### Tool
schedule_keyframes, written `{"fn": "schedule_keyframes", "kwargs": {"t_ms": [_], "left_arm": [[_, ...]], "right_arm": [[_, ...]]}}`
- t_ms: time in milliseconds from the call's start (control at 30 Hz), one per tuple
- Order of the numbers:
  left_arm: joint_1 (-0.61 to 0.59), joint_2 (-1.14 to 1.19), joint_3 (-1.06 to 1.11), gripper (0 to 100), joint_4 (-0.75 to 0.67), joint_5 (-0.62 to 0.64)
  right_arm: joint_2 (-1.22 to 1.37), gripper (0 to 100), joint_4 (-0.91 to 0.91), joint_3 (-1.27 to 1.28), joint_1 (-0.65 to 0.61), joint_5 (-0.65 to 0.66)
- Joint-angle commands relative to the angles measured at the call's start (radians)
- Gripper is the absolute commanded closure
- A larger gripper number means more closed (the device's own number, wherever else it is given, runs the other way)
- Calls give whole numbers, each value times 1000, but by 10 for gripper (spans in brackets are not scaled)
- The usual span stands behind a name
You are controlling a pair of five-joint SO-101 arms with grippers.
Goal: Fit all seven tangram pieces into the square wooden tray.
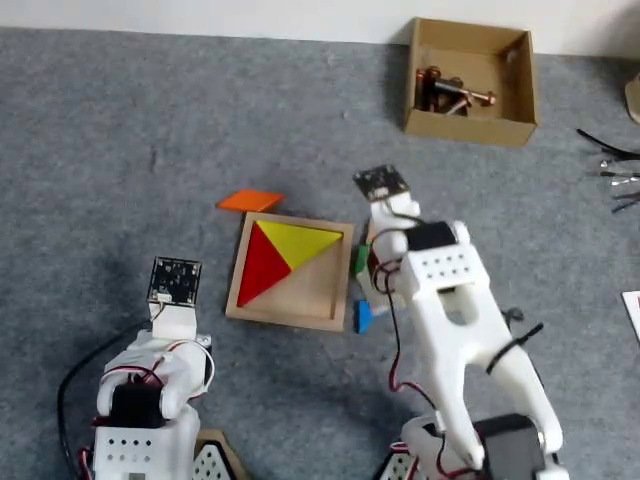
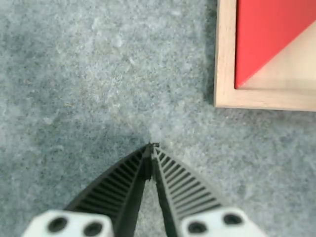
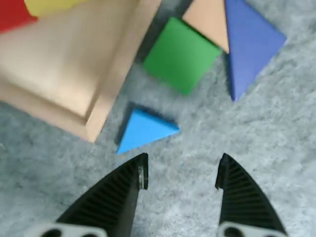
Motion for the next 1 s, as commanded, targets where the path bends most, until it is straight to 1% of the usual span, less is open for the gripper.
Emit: {"fn": "schedule_keyframes", "kwargs": {"t_ms": [0, 100, 233, 500, 600, 767, 967], "left_arm": [[-13, -16, 19, 995, 5, 6], [-13, -16, 19, 995, 5, 6], [-13, -16, 19, 995, 5, 6], [-13, -16, 19, 995, 5, 6], [-13, -16, 19, 995, 5, 6], [-13, -16, 19, 995, 5, 6], [-13, -16, 19, 995, 5, 6]], "right_arm": [[-64, 781, -88, 59, -24, 15], [-64, 781, -142, 128, -56, 43], [-70, 781, -226, 189, -94, 25], [-64, 781, -277, 197, -96, 26], [-68, 781, -294, 188, -68, 26], [-62, 781, -377, 159, 1, 31], [-62, 781, -375, 81, 36, 26]]}}
